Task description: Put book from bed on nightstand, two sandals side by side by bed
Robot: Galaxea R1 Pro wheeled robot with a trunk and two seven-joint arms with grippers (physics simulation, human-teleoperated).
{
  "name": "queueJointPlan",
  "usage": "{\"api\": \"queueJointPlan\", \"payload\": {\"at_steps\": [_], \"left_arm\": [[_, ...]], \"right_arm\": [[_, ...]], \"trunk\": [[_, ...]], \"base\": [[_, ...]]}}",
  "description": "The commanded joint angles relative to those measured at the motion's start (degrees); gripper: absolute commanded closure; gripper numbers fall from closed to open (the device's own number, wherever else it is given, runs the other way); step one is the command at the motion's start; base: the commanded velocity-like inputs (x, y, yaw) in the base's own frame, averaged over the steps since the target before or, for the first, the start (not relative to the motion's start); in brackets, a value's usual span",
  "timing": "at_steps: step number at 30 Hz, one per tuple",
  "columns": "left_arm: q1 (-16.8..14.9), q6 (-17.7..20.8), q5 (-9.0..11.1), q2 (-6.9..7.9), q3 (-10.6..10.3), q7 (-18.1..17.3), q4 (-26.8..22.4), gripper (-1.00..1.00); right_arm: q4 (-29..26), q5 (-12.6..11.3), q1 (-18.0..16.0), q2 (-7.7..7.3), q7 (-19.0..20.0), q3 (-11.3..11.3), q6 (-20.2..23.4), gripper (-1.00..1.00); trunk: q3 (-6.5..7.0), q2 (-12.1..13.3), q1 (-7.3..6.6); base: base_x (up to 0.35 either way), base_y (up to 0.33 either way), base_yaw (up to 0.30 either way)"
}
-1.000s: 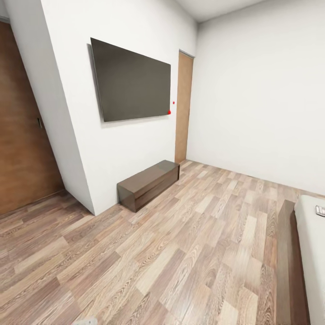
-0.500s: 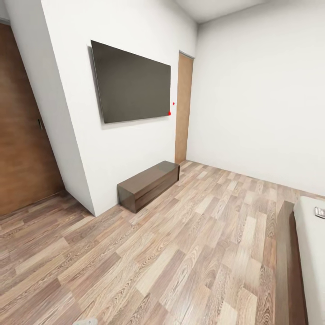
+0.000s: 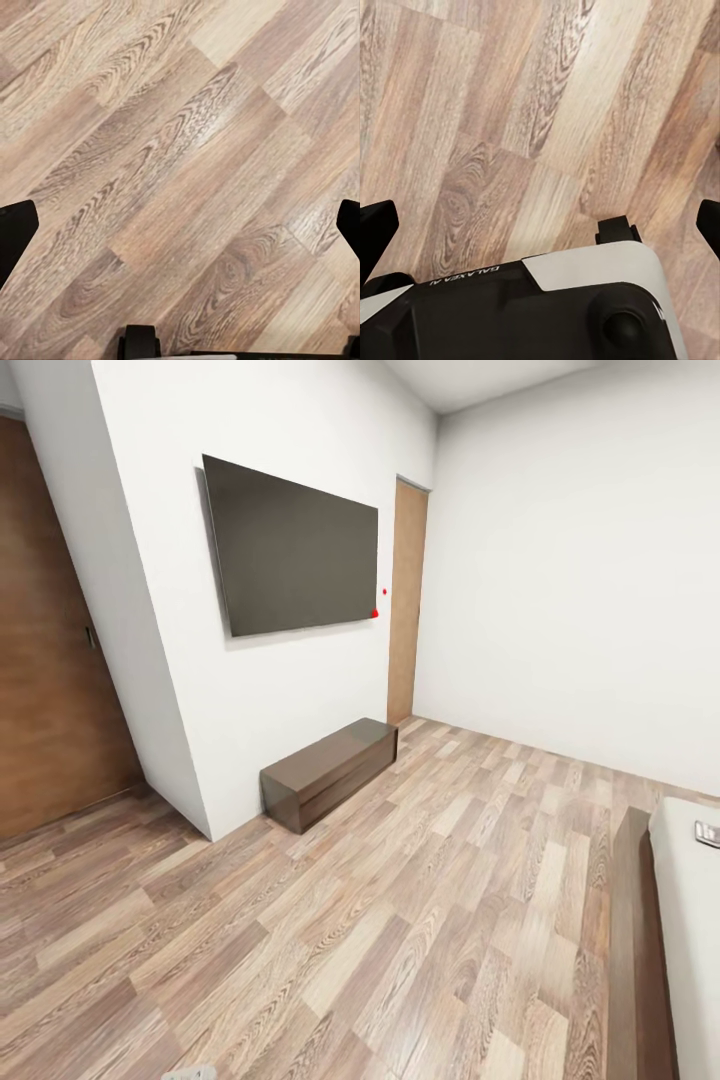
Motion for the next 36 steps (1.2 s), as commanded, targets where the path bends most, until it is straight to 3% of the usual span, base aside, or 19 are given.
{"api": "queueJointPlan", "payload": {"at_steps": [1, 19, 36], "left_arm": [[-0.1, -0.1, 0.4, 0.03, -0.1, -0.3, 0.1, -1.0], [-0.1, -0.1, 0.4, 0.06, -0.1, -0.3, 0.1, -1.0], [-0.1, -0.1, 0.5, 0.14, 0.0, -0.3, 0.1, -1.0]], "right_arm": [[0.2, -0.2, -0.1, -0.02, 0.3, -0.3, -0.2, -1.0], [0.2, -0.2, -0.1, -0.02, 0.3, -0.3, -0.2, -1.0], [0.1, -0.3, -0.1, -0.02, 0.1, -0.3, -0.3, -1.0]], "trunk": [[-0.07, 0.0, 0.0], [-0.07, 0.0, 0.0], [-0.07, 0.0, 0.0]], "base": [[0.0, 0.0, 0.0], [0.007, 0.0, 0.0], [0.303, 0.0, 0.0]]}}
